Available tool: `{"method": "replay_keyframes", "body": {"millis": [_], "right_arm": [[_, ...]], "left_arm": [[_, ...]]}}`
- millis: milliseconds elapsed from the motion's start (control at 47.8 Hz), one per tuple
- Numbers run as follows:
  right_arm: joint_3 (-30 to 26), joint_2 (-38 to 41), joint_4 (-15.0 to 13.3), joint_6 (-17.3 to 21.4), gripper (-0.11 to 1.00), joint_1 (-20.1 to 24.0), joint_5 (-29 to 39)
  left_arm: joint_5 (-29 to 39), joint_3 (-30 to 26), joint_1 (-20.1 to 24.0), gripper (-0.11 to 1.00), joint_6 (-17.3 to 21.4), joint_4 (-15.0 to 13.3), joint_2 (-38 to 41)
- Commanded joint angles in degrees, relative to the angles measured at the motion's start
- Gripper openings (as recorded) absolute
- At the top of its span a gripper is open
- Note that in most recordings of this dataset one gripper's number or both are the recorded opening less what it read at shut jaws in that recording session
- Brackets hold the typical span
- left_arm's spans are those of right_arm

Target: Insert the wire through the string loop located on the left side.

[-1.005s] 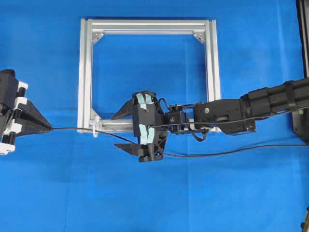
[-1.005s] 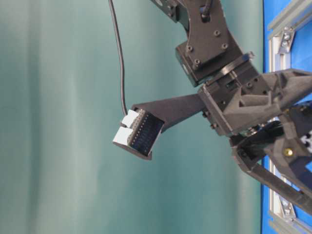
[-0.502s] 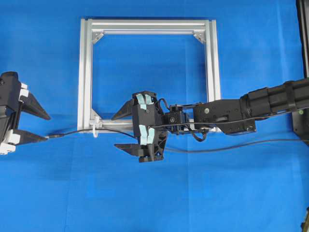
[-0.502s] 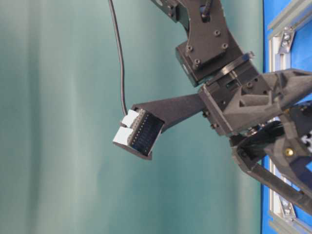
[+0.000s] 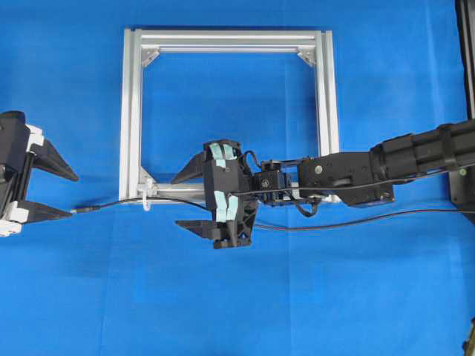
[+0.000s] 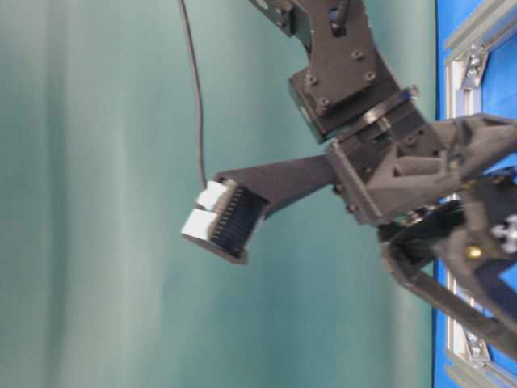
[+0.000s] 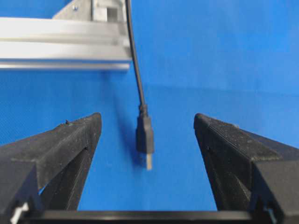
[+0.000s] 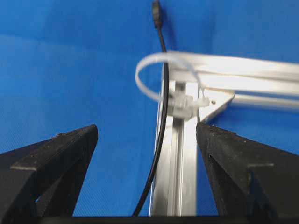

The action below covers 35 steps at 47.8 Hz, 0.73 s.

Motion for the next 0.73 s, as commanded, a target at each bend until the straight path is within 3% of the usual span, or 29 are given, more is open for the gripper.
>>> {"method": "replay_keyframes", "body": {"millis": [0,460,712], "right_arm": [[-0.9,-4.1,0.0,0.1,0.88,-0.3,-0.1],[-0.1,-14.2,0.0,0.1,0.88,-1.2,4.8],[0.4,-14.5,0.0,0.1,0.88,-1.2,4.9]], "left_arm": [[-1.7,-1.1,0.6,0.74,0.1,0.2,-1.7],[-4.5,-2.5,6.1,0.73,0.5,0.2,-13.1],[-4.6,-2.5,6.7,0.72,4.5,0.2,-12.7]]}}
